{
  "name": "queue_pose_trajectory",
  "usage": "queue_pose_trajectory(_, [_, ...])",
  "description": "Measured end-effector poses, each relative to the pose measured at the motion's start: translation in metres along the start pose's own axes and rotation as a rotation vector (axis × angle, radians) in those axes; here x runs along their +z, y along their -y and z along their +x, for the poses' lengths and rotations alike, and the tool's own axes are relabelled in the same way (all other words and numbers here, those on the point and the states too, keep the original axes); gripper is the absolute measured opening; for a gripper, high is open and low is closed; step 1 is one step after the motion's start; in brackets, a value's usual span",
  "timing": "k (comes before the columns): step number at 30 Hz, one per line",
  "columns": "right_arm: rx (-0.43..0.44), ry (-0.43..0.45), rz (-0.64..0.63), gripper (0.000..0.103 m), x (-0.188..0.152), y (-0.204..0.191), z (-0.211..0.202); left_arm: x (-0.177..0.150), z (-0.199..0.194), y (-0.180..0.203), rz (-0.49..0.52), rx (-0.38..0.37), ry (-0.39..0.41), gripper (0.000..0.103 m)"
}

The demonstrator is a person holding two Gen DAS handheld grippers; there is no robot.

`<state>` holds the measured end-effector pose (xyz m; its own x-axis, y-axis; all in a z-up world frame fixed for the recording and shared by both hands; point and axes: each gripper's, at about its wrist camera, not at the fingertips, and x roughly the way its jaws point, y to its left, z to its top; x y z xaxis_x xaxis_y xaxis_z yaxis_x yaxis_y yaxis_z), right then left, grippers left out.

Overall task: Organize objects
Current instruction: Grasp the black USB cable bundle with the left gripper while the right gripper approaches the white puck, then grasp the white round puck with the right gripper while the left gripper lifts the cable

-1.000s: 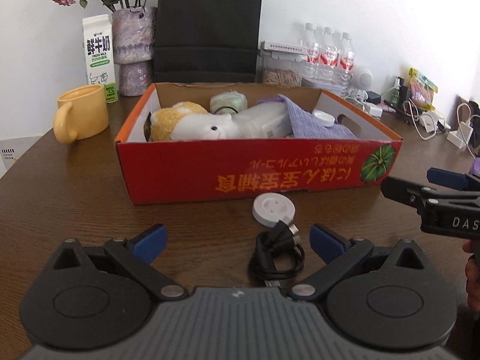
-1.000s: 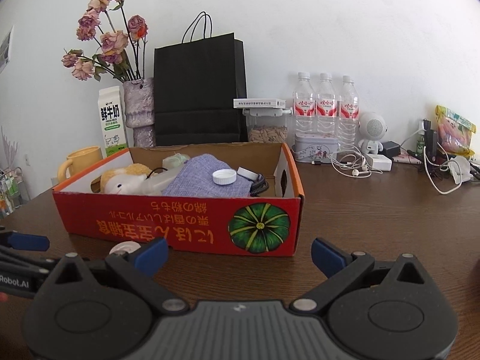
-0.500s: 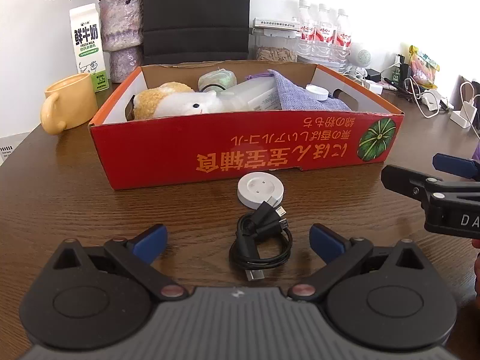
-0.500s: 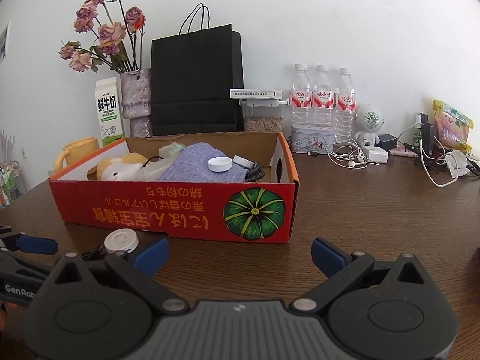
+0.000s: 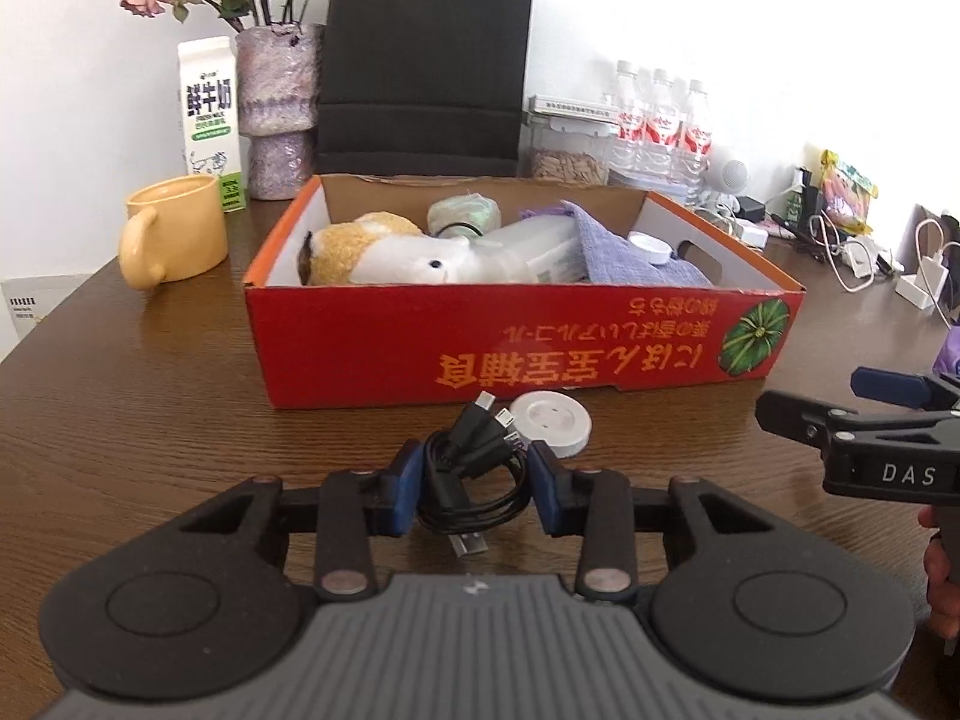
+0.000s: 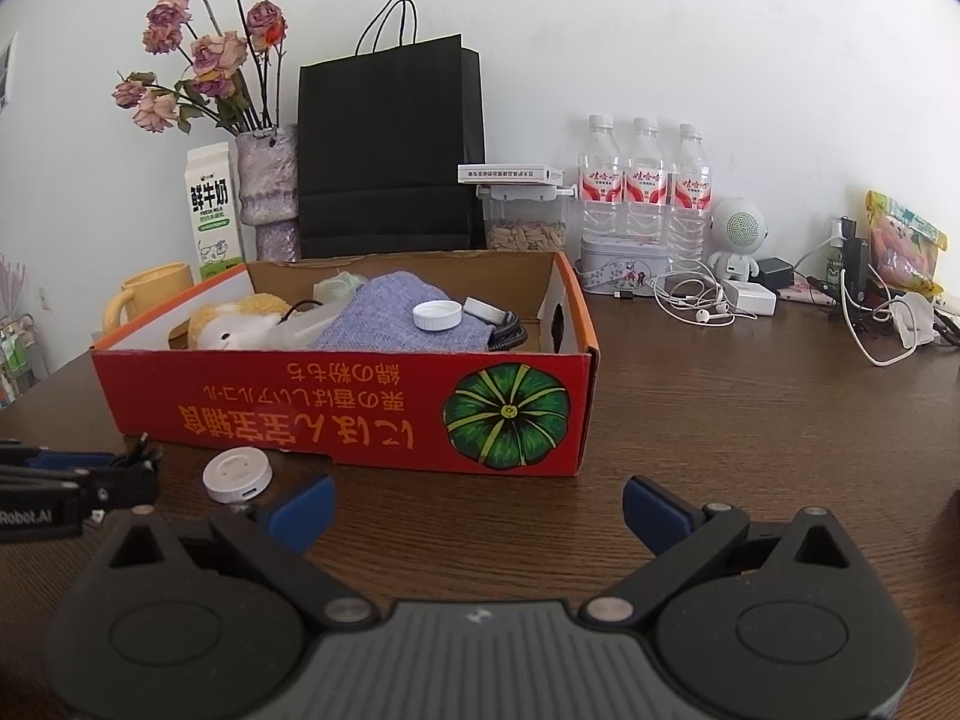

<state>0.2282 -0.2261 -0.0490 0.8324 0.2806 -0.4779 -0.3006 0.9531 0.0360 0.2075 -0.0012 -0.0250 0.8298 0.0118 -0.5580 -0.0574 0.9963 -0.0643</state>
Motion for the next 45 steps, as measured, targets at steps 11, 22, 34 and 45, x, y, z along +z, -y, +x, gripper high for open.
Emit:
queue_pose_trajectory(11, [-0.005,-0.052,0.040,0.102,-0.001,0.002,0.009,0.006,-0.007,-0.054,-0.064,0.118,0.091,0.038])
queue_pose_trajectory(22, [0.076,-0.141,-0.026,0.099,0.003,-0.053,0.033,0.004,-0.011,-0.073,-0.055,0.122,0.143,0.038])
queue_pose_trajectory(34, [0.109,-0.167,-0.097,0.082,0.014,-0.111,0.062,0.002,-0.011,-0.079,-0.074,0.090,0.135,0.038])
queue_pose_trajectory(45, [0.165,-0.140,-0.092,0.038,0.015,-0.116,0.055,0.000,-0.011,-0.076,-0.065,0.086,0.133,0.038])
